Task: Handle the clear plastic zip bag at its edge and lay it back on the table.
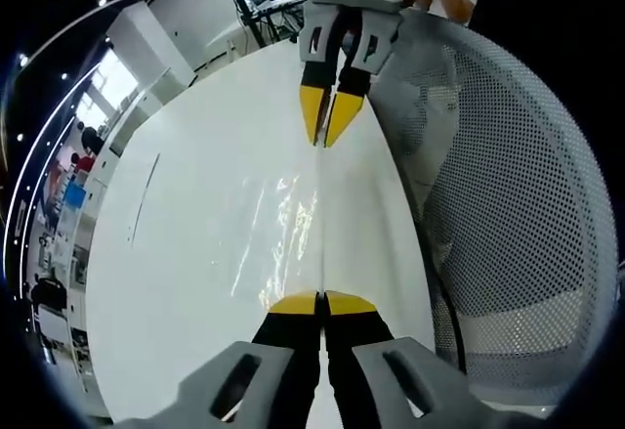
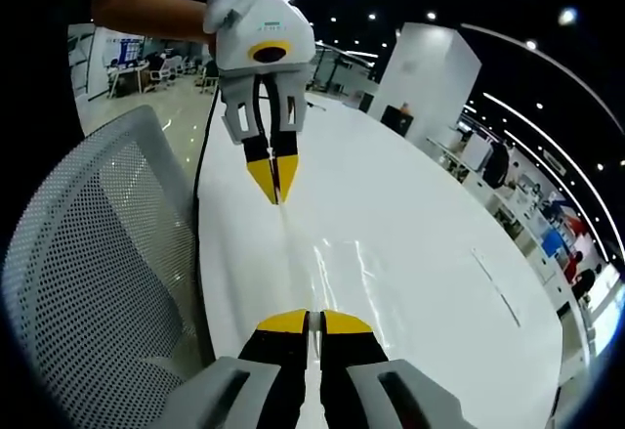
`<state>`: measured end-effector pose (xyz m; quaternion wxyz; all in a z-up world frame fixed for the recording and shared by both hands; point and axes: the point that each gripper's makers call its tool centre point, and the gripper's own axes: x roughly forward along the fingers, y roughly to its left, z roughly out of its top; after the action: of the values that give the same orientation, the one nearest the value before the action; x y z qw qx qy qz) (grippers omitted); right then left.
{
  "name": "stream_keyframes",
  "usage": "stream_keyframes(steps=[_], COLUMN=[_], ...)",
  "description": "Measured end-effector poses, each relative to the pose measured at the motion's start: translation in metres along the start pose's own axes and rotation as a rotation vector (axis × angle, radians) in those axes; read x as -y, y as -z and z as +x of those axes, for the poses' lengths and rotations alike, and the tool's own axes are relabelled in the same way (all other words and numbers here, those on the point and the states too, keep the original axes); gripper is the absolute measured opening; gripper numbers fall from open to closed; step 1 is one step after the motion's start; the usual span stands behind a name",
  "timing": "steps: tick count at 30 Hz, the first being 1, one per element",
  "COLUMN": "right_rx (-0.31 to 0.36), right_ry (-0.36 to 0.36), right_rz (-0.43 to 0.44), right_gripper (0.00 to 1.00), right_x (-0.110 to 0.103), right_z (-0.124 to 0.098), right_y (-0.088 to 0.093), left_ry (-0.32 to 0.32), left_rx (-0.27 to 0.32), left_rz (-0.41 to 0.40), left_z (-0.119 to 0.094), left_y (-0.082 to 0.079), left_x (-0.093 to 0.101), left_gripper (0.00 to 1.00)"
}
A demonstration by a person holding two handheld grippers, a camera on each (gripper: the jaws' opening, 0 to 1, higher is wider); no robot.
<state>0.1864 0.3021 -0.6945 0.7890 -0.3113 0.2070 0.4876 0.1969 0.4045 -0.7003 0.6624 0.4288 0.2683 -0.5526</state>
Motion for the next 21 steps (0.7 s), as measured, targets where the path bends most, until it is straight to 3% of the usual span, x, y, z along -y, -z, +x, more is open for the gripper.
stream_keyframes(steps=[21], right_rx=[-0.023], right_ry=[0.010], right_rz=[0.016], right_gripper=[0.00], right_x=[0.003], right_z=[-0.006], right_y=[0.010], left_ry=[-0.014], left_rx=[-0.001], left_rz=[0.006], left_z=[-0.002], left_y=[0.000], left_x=[-0.002], left_gripper=[0.00])
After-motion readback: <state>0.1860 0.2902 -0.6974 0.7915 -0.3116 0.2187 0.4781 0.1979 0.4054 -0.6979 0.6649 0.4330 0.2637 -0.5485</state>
